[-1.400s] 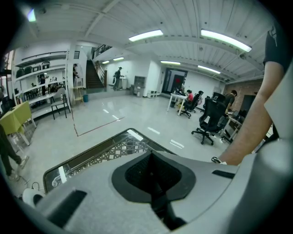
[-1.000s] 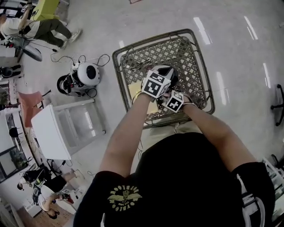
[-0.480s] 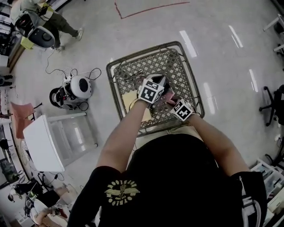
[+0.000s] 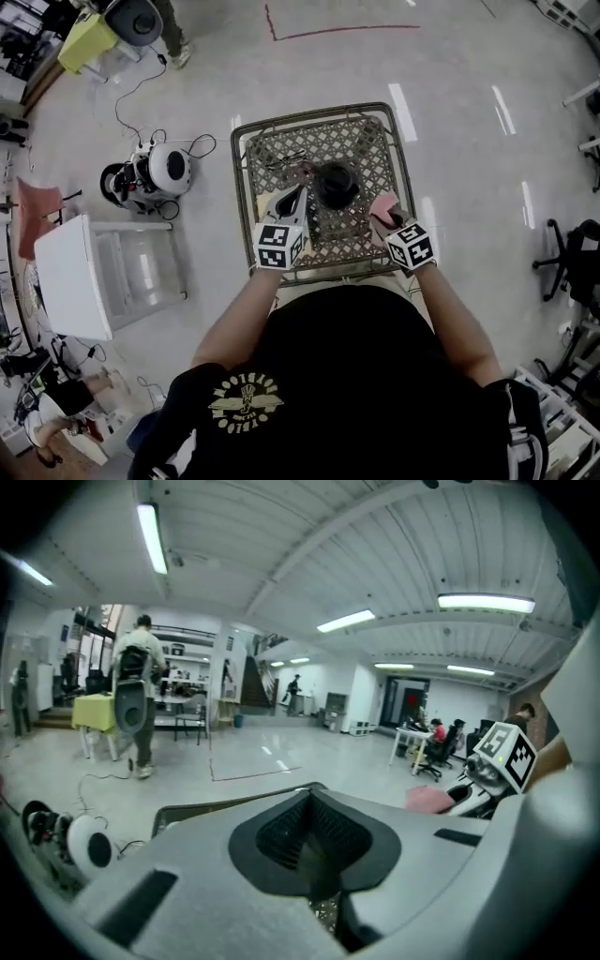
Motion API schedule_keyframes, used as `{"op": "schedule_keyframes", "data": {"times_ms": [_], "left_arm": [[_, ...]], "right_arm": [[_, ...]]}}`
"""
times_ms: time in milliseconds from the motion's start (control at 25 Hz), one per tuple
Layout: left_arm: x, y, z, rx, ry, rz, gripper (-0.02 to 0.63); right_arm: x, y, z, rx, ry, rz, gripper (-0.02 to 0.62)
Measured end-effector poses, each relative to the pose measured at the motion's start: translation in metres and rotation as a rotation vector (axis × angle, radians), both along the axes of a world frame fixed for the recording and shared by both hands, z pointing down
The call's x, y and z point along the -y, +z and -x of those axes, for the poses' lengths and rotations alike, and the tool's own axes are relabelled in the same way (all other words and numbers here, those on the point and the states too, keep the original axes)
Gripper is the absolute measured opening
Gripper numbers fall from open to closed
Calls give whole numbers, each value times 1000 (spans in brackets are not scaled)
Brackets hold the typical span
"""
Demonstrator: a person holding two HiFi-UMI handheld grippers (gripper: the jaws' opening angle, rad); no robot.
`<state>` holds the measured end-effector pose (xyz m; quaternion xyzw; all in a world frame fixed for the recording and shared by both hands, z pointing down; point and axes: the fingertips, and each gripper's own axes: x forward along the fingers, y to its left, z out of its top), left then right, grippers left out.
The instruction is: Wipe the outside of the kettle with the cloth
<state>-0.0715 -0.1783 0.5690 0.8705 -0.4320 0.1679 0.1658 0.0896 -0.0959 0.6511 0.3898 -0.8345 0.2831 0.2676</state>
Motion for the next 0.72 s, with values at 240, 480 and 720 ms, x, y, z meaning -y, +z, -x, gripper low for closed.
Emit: {"op": "schedule_keyframes", "data": {"times_ms": [240,480,720], "left_arm": [[-33,-30,75,-21,-162,-43,5],[-46,-60,99,-11,-228,-161,5],[-42,-59,94,-8,-246,-124,5]], "right_arm": [[8,-46,-33,-34,89,-77,34],[11,-57,-63,-80,116,-101,34],[21,-50,-84,-97,120,-88,35]]}}
